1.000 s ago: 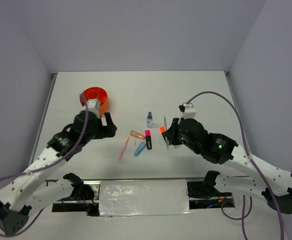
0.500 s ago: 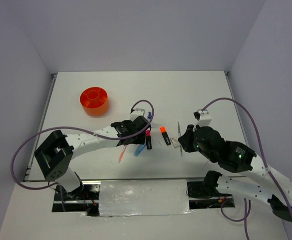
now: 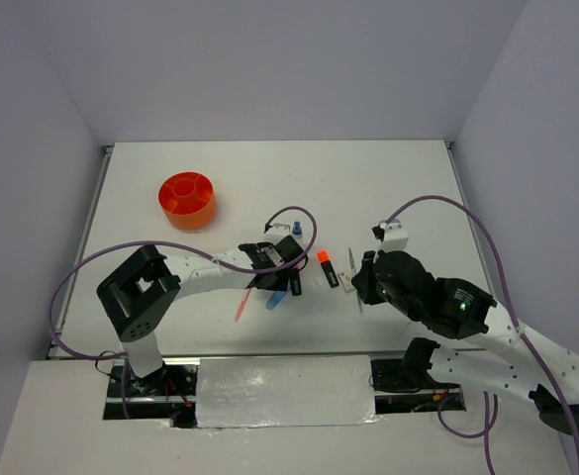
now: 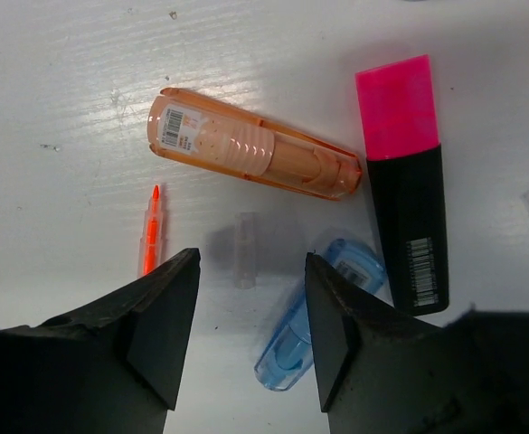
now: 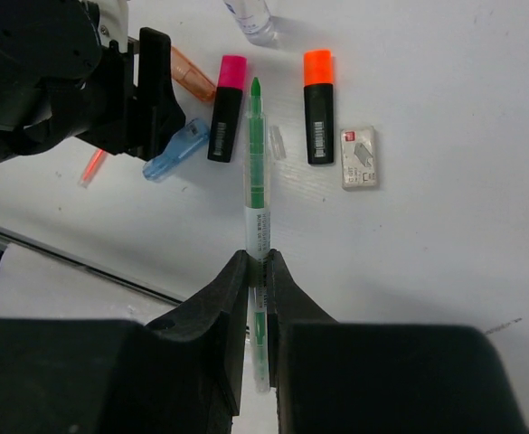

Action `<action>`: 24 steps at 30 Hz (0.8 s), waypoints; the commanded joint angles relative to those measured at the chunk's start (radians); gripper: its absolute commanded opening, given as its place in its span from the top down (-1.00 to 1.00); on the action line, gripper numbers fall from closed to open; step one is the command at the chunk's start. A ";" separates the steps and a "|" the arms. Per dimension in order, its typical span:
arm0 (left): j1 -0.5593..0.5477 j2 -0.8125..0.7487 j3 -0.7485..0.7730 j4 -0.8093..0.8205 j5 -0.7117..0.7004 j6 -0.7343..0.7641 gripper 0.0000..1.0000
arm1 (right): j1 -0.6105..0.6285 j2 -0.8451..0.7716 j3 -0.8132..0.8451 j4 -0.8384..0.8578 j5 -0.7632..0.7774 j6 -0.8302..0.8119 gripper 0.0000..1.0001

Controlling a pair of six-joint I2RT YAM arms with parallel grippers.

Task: Sort the stationery into containers
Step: Close the pen cap on the pen.

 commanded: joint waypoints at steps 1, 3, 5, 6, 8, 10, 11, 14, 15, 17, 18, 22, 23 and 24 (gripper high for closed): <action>0.010 0.007 0.028 0.004 -0.008 -0.026 -0.21 | 0.005 -0.002 -0.005 0.029 0.010 -0.018 1.00; 0.014 0.003 0.022 0.003 -0.003 -0.022 -0.21 | 0.005 0.000 -0.005 0.030 0.010 -0.020 1.00; 0.018 0.006 0.026 -0.011 0.009 -0.022 -0.21 | 0.005 0.004 -0.005 0.034 0.010 -0.027 1.00; 0.021 0.009 0.032 -0.031 0.013 -0.022 -0.21 | 0.005 0.009 -0.004 0.032 0.012 -0.027 1.00; 0.024 0.010 0.038 -0.048 0.027 -0.021 -0.22 | 0.005 0.024 0.000 0.027 0.013 -0.027 1.00; 0.025 0.009 0.039 -0.052 0.041 -0.016 -0.23 | 0.005 0.035 0.000 0.027 0.013 -0.029 1.00; 0.027 0.010 0.037 -0.052 0.058 -0.012 -0.23 | 0.005 0.037 0.000 0.030 0.010 -0.029 1.00; 0.037 0.012 0.029 -0.043 0.084 -0.003 -0.22 | 0.007 0.038 -0.008 0.040 -0.002 -0.032 1.00; 0.039 0.012 0.026 -0.040 0.087 -0.001 -0.22 | 0.005 0.037 -0.010 0.041 -0.005 -0.032 1.00; 0.045 0.013 0.023 -0.028 0.104 0.010 -0.17 | 0.005 0.035 -0.011 0.043 -0.007 -0.033 1.00; 0.047 0.013 0.023 -0.028 0.104 0.011 -0.12 | 0.005 0.033 -0.013 0.043 -0.007 -0.035 1.00; 0.054 0.022 0.034 -0.037 0.112 0.016 -0.06 | 0.005 0.033 -0.016 0.043 -0.013 -0.036 1.00; 0.054 0.024 0.037 -0.040 0.112 0.014 -0.04 | 0.005 0.033 -0.014 0.044 -0.013 -0.036 1.00; 0.056 0.027 0.039 -0.043 0.110 0.014 -0.04 | 0.007 0.032 -0.014 0.044 -0.014 -0.036 1.00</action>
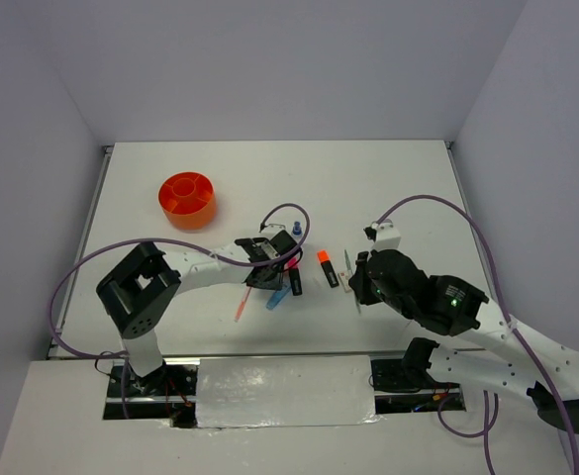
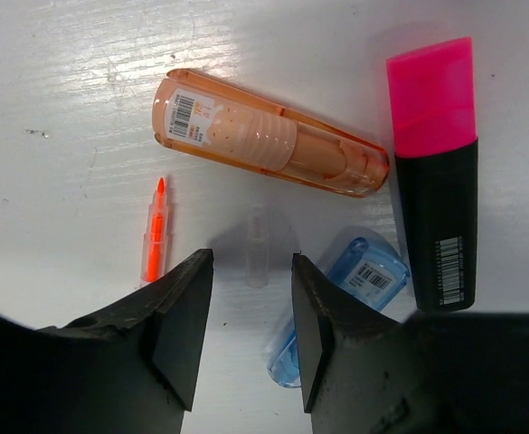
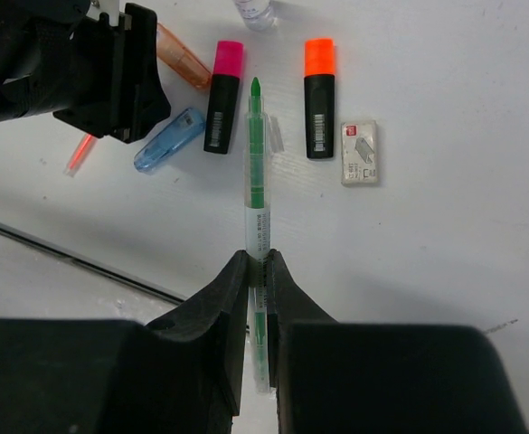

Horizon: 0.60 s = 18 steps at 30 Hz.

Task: Sort the stationery into containers
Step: Close the pen cap on the pen.

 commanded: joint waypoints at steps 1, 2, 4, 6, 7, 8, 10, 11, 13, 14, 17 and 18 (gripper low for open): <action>0.009 0.017 0.033 -0.011 0.012 0.019 -0.05 | 0.005 -0.008 -0.011 0.037 -0.003 -0.011 1.00; 0.010 0.019 0.030 -0.008 0.013 0.020 -0.04 | 0.008 -0.008 -0.011 0.041 -0.004 -0.012 1.00; 0.013 0.023 0.024 -0.002 0.013 0.022 -0.04 | 0.005 -0.010 -0.019 0.046 -0.010 -0.012 1.00; 0.016 0.028 0.017 0.006 0.018 0.025 0.00 | 0.005 -0.011 -0.020 0.049 -0.013 -0.012 1.00; 0.019 0.033 0.016 0.006 0.018 0.025 0.03 | 0.007 -0.010 -0.023 0.050 -0.015 -0.012 1.00; 0.021 0.037 0.013 0.009 0.019 0.028 0.08 | 0.007 -0.010 -0.025 0.050 -0.016 -0.012 1.00; 0.021 0.039 0.010 0.012 0.019 0.026 0.11 | 0.007 -0.010 -0.027 0.052 -0.019 -0.014 1.00; 0.022 0.037 0.008 0.015 0.019 0.023 0.14 | 0.005 -0.010 -0.027 0.052 -0.019 -0.014 1.00; 0.024 0.037 -0.001 0.021 0.025 0.023 0.20 | 0.007 -0.010 -0.025 0.050 -0.021 -0.014 1.00; 0.024 0.037 -0.004 0.023 0.025 0.022 0.25 | 0.005 -0.011 -0.025 0.050 -0.021 -0.014 1.00; 0.025 0.031 -0.012 0.026 0.029 0.022 0.54 | 0.005 -0.020 -0.025 0.049 -0.026 -0.011 1.00; 0.027 0.025 -0.013 0.027 0.027 0.020 0.66 | 0.005 -0.023 -0.025 0.050 -0.027 -0.011 1.00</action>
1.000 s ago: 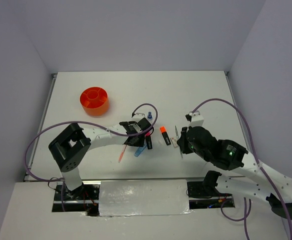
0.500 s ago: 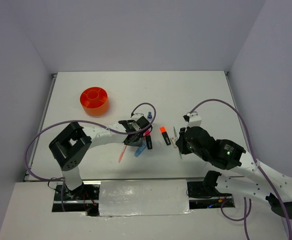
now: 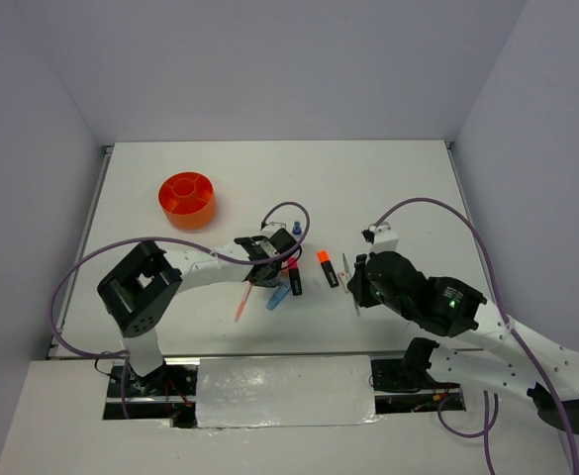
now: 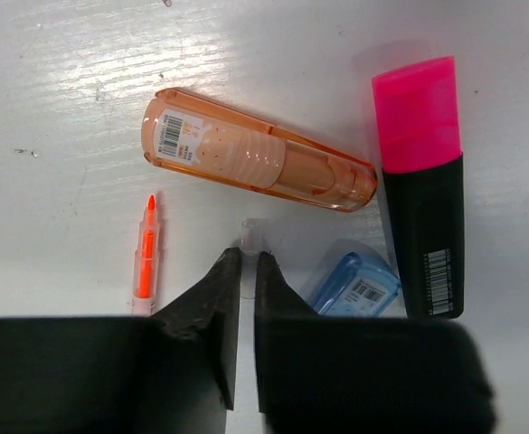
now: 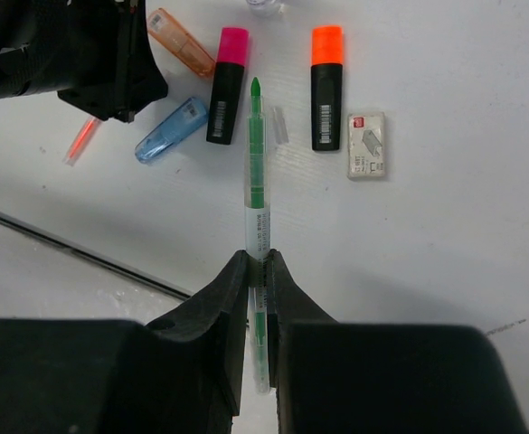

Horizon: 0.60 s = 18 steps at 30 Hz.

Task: Sort the stationery into containers
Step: Close the pen cap on the pen.

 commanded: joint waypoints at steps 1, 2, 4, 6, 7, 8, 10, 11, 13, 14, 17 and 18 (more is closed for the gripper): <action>0.009 0.007 -0.016 -0.001 0.009 0.001 0.75 | 0.005 -0.020 -0.001 0.044 -0.007 -0.008 1.00; 0.011 -0.001 -0.025 0.006 0.012 0.001 0.86 | 0.007 -0.027 -0.004 0.047 -0.016 -0.009 1.00; 0.017 -0.021 -0.030 0.022 0.019 0.004 1.00 | 0.005 -0.033 -0.012 0.060 -0.026 -0.011 1.00; 0.019 -0.042 -0.028 0.020 0.015 0.006 1.00 | 0.004 -0.039 -0.018 0.068 -0.041 -0.012 1.00; 0.019 -0.053 -0.028 0.022 0.012 0.006 1.00 | 0.007 -0.046 -0.021 0.074 -0.046 -0.012 1.00; 0.017 -0.085 -0.033 0.023 0.010 0.006 1.00 | 0.007 -0.051 -0.030 0.082 -0.064 -0.014 1.00; 0.017 -0.128 -0.039 0.031 0.010 0.000 1.00 | 0.005 -0.075 -0.045 0.128 -0.090 -0.028 1.00; 0.017 -0.183 -0.045 0.032 0.007 -0.002 1.00 | 0.007 -0.086 -0.068 0.148 -0.107 -0.034 1.00; 0.017 -0.246 -0.050 0.039 0.007 -0.004 1.00 | 0.007 -0.111 -0.096 0.223 -0.157 -0.052 1.00; 0.017 -0.321 -0.062 0.061 0.016 0.001 1.00 | 0.007 -0.115 -0.125 0.247 -0.173 -0.054 1.00; 0.017 -0.488 -0.105 0.150 0.048 0.007 1.00 | 0.005 -0.096 -0.176 0.346 -0.248 -0.069 1.00; 0.017 -0.528 -0.116 0.176 0.061 0.010 1.00 | 0.007 -0.074 -0.188 0.408 -0.297 -0.074 1.00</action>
